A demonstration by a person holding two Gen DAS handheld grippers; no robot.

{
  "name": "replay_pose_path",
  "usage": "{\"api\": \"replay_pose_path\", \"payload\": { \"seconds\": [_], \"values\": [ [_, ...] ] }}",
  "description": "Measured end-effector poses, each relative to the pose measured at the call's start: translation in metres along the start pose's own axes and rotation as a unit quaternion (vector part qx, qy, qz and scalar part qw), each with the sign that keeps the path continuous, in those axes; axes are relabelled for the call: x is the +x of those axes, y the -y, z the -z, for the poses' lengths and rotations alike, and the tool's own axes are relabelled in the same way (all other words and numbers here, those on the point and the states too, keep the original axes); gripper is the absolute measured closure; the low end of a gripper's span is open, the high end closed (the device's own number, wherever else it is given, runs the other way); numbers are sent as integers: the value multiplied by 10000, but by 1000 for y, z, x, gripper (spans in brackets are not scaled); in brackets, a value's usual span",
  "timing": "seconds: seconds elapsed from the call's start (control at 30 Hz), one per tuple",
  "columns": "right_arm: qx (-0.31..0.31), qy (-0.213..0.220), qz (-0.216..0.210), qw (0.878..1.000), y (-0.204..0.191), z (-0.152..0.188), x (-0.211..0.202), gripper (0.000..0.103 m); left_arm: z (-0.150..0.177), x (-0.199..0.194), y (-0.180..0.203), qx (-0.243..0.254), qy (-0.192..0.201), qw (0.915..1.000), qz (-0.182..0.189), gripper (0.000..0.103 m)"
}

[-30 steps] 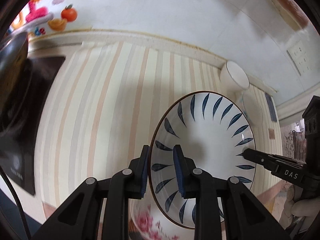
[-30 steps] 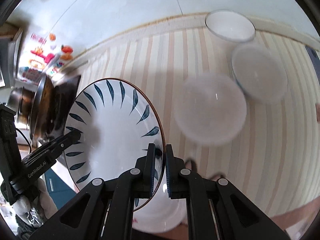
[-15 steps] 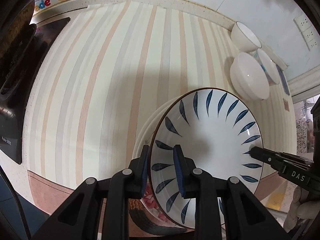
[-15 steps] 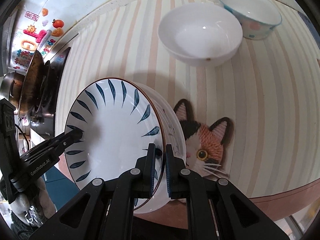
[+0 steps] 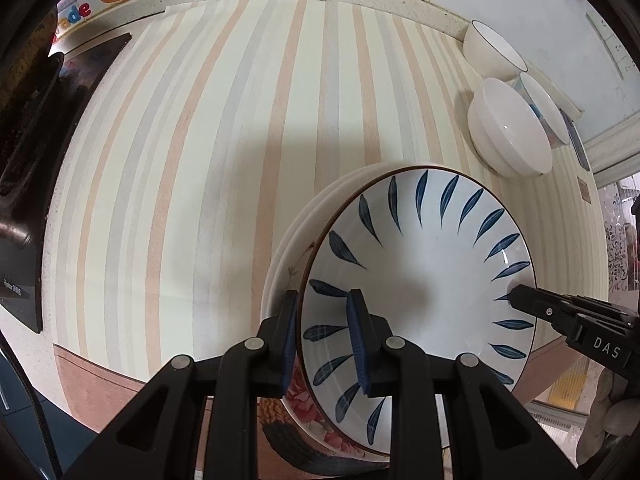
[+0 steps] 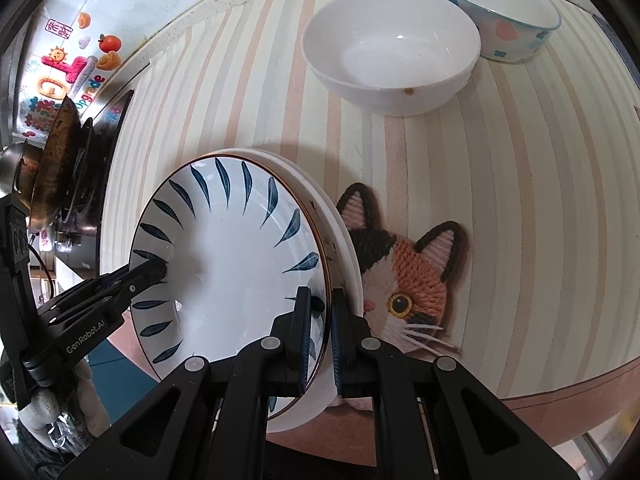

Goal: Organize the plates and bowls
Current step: 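Carry the three-plate stack with the right gripper toward the cat mat, then lower the plate stack onto the counter by the cat mat and open the right gripper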

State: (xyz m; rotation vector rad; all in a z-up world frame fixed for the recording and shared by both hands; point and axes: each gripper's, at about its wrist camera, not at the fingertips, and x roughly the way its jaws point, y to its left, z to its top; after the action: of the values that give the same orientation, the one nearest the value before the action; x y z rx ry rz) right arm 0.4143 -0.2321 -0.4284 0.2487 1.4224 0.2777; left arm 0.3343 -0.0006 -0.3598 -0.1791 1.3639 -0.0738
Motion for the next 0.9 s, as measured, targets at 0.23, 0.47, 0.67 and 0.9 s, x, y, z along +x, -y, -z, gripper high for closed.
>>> {"api": "replay_pose_path", "payload": {
  "seconds": [0.23, 0.47, 0.67, 0.9],
  "values": [
    [103, 6, -108, 9999, 3, 1, 0, 90, -3, 2, -5, 16, -97, 9999, 92, 81],
    [429, 24, -291, 9987, 10, 2, -4, 87, -4, 3, -4, 45, -145, 9999, 32, 81],
    [455, 99, -306, 9984, 8, 5, -13, 80, -4, -3, -3, -21, -119, 9999, -89, 81],
    [98, 409, 28, 9991, -20, 21, -45, 64, 13, -46, 10, 176, 285, 9990, -309, 81]
  ]
}}
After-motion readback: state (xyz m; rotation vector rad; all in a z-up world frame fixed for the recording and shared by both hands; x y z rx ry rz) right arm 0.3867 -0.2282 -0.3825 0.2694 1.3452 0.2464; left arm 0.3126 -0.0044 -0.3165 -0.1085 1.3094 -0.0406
